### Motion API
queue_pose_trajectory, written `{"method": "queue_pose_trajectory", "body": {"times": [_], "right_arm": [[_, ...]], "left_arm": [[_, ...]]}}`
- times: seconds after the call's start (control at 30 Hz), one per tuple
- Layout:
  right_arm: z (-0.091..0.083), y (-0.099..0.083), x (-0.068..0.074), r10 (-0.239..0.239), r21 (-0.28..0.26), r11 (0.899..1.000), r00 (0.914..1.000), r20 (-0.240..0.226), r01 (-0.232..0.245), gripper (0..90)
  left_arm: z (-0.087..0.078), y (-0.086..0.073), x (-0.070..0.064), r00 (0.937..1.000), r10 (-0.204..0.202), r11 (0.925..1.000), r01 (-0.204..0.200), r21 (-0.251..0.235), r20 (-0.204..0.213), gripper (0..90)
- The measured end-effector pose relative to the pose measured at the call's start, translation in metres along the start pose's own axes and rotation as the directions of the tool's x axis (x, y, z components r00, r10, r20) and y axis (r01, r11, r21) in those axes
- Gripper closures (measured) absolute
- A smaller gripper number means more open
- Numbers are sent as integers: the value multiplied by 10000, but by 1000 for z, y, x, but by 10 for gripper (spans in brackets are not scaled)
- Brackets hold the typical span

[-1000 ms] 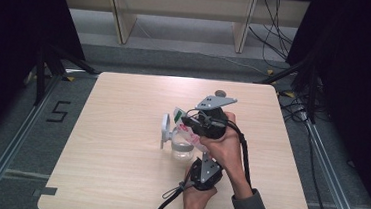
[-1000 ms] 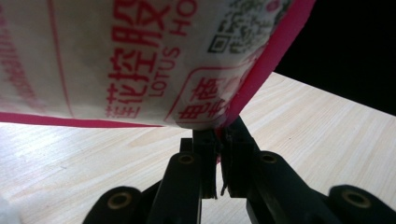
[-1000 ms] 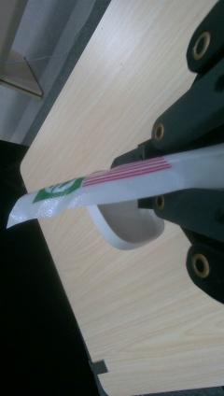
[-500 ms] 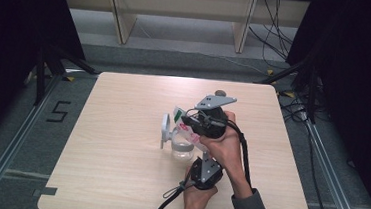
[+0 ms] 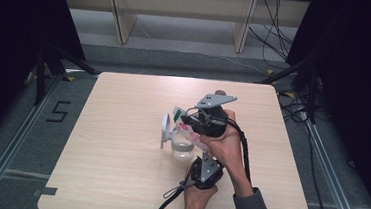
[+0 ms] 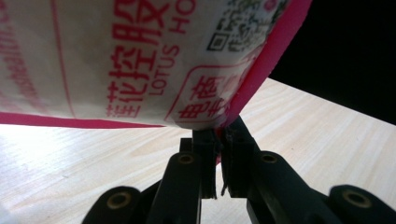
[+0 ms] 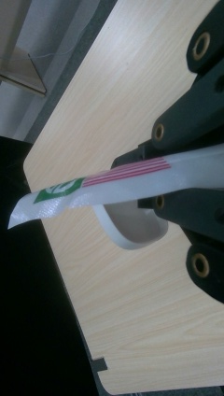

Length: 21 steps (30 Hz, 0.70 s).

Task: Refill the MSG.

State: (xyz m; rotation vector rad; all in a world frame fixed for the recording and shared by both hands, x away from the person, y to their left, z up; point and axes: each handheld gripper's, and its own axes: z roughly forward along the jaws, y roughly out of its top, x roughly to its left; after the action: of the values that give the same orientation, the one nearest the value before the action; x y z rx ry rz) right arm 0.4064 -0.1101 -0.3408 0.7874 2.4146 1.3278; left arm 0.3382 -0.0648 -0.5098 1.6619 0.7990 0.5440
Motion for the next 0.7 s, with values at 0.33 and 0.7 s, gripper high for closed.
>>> {"method": "queue_pose_trajectory", "body": {"times": [0.33,0.7], "right_arm": [[2,3,0,-368,105,9993,9993,-27,368,900],[5,6,2,-217,55,9997,9996,-188,218,900]], "left_arm": [[-1,-1,2,9999,-150,9998,149,-157,-36,846],[-3,0,6,9997,-238,9994,237,-251,-36,845]]}}
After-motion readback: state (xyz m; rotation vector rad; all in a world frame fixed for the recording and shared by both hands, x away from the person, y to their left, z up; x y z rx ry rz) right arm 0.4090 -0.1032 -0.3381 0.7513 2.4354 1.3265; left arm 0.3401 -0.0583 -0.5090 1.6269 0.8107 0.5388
